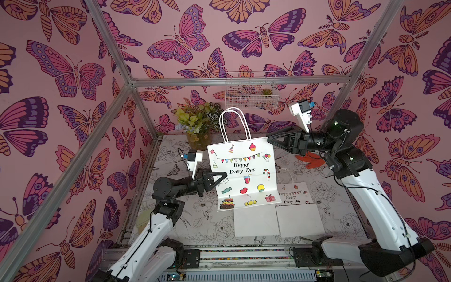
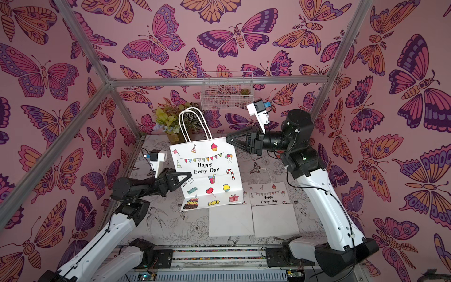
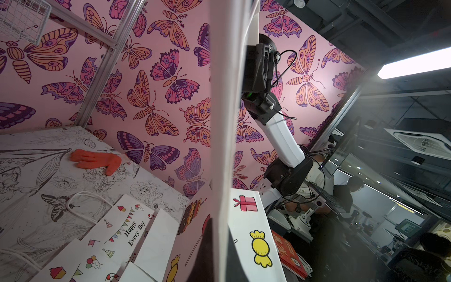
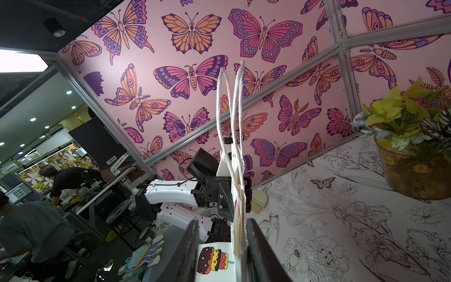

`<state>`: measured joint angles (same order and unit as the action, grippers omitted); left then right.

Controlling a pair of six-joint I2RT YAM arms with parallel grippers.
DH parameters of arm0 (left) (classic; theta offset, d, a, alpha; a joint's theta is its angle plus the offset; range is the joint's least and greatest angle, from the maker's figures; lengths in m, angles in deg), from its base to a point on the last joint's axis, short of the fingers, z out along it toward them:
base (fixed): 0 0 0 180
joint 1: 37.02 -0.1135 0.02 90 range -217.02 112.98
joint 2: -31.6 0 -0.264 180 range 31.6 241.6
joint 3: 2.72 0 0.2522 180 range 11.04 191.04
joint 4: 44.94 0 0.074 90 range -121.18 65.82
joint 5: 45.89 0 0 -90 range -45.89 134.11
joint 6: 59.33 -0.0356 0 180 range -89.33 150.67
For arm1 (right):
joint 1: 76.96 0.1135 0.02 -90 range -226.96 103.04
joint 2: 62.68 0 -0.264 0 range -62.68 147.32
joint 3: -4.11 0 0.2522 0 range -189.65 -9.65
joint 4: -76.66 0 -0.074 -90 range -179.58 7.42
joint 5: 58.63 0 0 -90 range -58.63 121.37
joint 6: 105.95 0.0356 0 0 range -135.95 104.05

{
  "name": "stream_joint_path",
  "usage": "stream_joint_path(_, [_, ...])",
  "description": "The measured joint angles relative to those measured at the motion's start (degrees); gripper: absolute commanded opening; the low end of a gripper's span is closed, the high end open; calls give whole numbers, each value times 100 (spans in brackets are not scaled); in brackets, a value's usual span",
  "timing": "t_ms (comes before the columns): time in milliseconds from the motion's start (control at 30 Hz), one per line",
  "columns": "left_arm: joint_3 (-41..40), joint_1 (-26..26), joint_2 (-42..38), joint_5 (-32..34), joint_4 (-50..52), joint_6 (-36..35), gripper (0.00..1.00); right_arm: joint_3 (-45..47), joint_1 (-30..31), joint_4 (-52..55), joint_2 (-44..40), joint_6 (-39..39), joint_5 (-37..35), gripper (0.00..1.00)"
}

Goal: Put away the paper bag
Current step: Press the paper bag.

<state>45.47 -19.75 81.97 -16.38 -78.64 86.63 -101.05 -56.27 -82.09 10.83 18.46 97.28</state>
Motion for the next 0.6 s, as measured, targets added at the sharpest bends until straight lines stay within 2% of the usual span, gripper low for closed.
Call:
stream_joint_path(233, [0,0,0,-2,83,0,0,66,-4,155,42,-138,-24,0])
stream_joint_path(367, [0,0,2,-4,118,0,0,70,-20,264,42,-232,-70,0])
stream_joint_path(400, [0,0,2,-4,122,0,0,70,-26,282,42,-258,-72,3])
stream_joint_path(433, [0,0,2,-4,127,0,0,74,-28,299,42,-280,-76,15])
stream_joint_path(467, [0,0,0,-4,136,0,0,94,-31,302,31,-295,-83,35])
stream_joint_path(533, [0,0,0,7,136,0,0,216,-31,306,-22,-313,-79,63])
stream_joint_path(567, [0,0,-4,9,138,0,0,332,-31,306,-72,-323,-72,70])
stream_joint_path(600, [0,0,-9,9,142,0,0,459,-31,310,-131,-337,-72,73])
